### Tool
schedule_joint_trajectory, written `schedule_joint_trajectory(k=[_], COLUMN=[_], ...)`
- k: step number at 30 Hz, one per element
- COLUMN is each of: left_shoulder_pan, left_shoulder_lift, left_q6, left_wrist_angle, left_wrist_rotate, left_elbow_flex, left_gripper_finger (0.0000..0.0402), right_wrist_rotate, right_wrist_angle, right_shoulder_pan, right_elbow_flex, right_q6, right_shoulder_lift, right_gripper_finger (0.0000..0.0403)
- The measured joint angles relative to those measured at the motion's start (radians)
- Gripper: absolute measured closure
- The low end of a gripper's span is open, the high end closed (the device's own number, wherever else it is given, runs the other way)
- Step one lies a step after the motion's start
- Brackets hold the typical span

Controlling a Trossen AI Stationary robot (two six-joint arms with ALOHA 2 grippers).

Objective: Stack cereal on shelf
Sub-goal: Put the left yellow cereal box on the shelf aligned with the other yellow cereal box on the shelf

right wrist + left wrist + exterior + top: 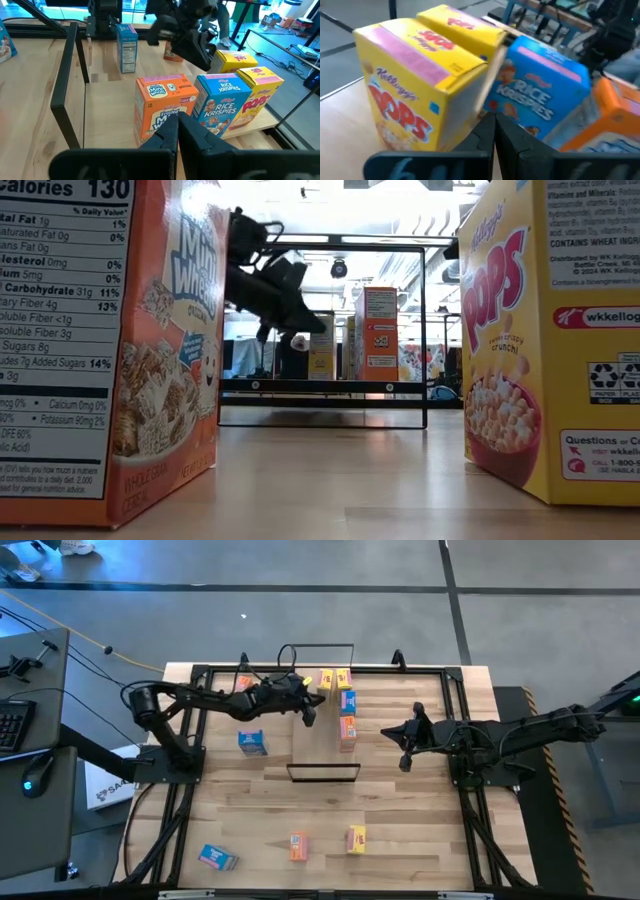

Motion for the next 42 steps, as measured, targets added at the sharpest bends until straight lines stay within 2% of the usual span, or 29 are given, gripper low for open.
schedule_joint_trajectory(k=[4, 7, 12, 15, 23, 33, 42], left_shoulder_pan=[-0.015, -0.017, -0.008, 0.017, 0.069, 0.068, 0.068], left_shoulder_lift=[-0.047, -0.052, -0.046, -0.045, 0.042, 0.163, 0.159], left_q6=[0.042, 0.042, 0.044, 0.018, -0.001, 0.022, 0.025], left_wrist_angle=[-0.102, -0.133, -0.111, -0.102, 0.047, 0.05, 0.029], left_wrist_rotate=[-0.084, -0.106, -0.227, -0.261, -0.169, -0.125, -0.099], left_elbow_flex=[-0.001, -0.001, -0.047, -0.066, -0.051, 0.053, 0.068], left_gripper_finger=[0.0401, 0.0402, 0.0401, 0.0401, 0.0402, 0.0402, 0.0401], right_wrist_rotate=[0.0, 0.0, 0.0, 0.0, 0.0, 0.0, 0.0], right_wrist_angle=[0.0, 0.0, -0.001, -0.001, -0.001, -0.001, -0.001], right_shoulder_pan=[0.0, 0.0, 0.0, 0.0, 0.0, 0.0, 0.0], right_elbow_flex=[0.0, 0.0, 0.0, 0.0, 0.0, 0.0, 0.0], right_q6=[0.0, 0.0, 0.0, 0.0, 0.0, 0.0, 0.0], right_shoulder_lift=[0.0, 0.0, 0.0, 0.0, 0.0, 0.0, 0.0], right_gripper_finger=[0.0403, 0.0403, 0.0403, 0.0403, 0.0403, 0.0403, 0.0403])
